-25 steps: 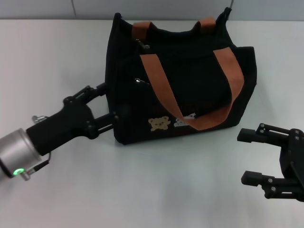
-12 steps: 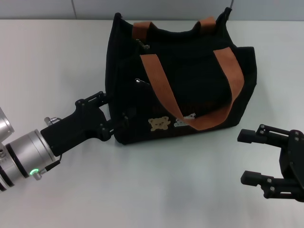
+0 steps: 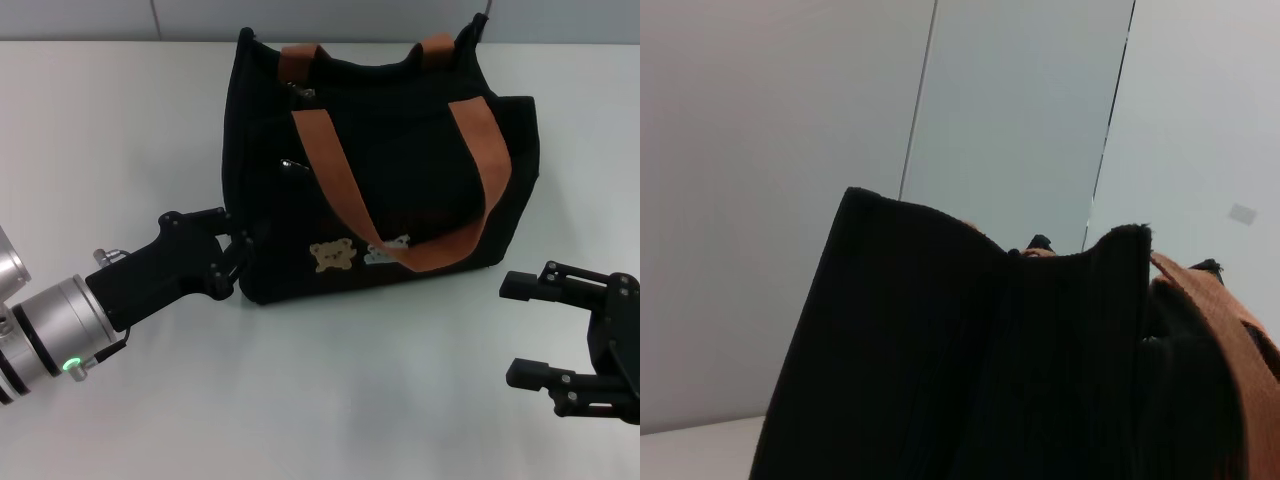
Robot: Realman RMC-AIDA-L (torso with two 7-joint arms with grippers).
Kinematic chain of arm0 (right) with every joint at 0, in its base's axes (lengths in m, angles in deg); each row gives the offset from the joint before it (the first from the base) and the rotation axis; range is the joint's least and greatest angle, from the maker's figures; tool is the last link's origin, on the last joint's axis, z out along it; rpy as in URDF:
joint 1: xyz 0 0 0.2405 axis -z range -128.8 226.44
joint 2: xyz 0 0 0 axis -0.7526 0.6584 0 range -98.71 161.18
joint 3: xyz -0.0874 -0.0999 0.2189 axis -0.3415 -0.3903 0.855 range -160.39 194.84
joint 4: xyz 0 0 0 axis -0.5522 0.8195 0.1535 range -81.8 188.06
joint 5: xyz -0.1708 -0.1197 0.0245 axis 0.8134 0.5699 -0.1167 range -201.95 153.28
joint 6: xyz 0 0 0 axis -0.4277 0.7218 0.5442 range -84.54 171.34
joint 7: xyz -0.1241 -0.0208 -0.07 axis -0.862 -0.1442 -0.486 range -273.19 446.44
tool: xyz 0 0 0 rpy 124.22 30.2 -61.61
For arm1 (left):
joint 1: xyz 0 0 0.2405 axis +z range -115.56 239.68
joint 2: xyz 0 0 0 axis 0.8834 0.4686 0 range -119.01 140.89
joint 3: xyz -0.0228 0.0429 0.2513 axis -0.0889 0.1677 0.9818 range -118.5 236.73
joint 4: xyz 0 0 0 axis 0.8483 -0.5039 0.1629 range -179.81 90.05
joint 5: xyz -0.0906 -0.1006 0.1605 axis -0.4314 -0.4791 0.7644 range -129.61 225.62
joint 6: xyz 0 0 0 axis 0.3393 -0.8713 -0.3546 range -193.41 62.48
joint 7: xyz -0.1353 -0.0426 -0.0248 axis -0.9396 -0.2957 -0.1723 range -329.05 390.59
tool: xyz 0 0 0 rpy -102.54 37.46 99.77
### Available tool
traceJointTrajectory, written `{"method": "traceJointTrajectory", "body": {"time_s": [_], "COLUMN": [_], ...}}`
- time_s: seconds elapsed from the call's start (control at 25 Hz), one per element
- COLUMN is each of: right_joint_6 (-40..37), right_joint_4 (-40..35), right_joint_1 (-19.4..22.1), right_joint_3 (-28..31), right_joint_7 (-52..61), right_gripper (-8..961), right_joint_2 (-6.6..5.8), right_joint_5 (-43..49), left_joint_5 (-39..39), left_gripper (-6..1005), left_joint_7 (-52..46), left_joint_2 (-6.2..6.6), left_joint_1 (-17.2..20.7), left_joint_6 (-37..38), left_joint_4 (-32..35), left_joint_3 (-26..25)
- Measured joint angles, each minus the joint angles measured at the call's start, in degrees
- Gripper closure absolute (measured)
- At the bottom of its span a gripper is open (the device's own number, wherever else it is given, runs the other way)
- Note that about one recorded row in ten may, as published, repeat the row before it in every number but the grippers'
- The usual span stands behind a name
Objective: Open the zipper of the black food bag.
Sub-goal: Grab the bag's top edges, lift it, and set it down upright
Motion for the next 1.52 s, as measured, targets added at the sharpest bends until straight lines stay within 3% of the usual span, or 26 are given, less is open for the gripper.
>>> {"method": "traceJointTrajectory", "body": {"time_s": [0.36, 0.64, 0.84, 0.96, 1.08, 1.12, 1.16, 1.32, 1.52], "right_joint_6": [0.00, 0.11, 0.45, 0.51, 0.53, 0.53, 0.52, 0.53, 1.67], "right_joint_4": [0.00, 0.00, 0.00, 0.00, 0.04, 0.05, 0.05, 0.20, 0.78], "right_joint_1": [0.00, 0.00, 0.00, -0.07, -0.26, -0.34, -0.44, -0.80, -1.03], "right_joint_3": [0.00, 0.00, 0.01, 0.70, 2.30, 3.00, 3.72, 5.05, 6.20], "right_joint_7": [0.00, 0.00, 0.00, 0.00, 0.07, 0.23, 0.39, 0.52, 0.36], "right_gripper": [175, 175, 175, 175, 175, 175, 175, 175, 175], "right_joint_2": [0.08, 0.09, 0.09, 0.09, 0.19, 0.34, 0.48, 1.14, 2.22], "right_joint_5": [0.00, 0.00, 0.00, -0.03, -0.07, -0.08, -0.09, -0.13, -0.23], "left_joint_5": [-0.01, 0.03, 0.17, -0.16, -1.28, -2.65, -2.65, -4.70, -6.15], "left_gripper": [900, 899, 900, 901, 902, 902, 901, 901, 902], "left_joint_7": [0.01, 0.01, -0.90, -2.52, -7.62, -11.70, -11.70, -18.65, -20.88], "left_joint_2": [0.01, 0.31, 0.58, 0.71, 0.78, 0.80, 0.80, 0.59, 0.27], "left_joint_1": [-0.07, 0.17, 1.10, 1.85, 2.00, 1.67, 1.67, -0.21, -1.76], "left_joint_6": [-0.01, 0.17, 1.93, 4.90, 9.26, 12.77, 12.77, 20.83, 22.67], "left_joint_4": [0.00, 0.54, 4.45, 10.20, 20.20, 27.07, 27.07, 39.29, 43.61], "left_joint_3": [-0.02, 0.03, 0.07, -0.28, -0.50, -0.34, -0.34, 0.74, 9.54]}}
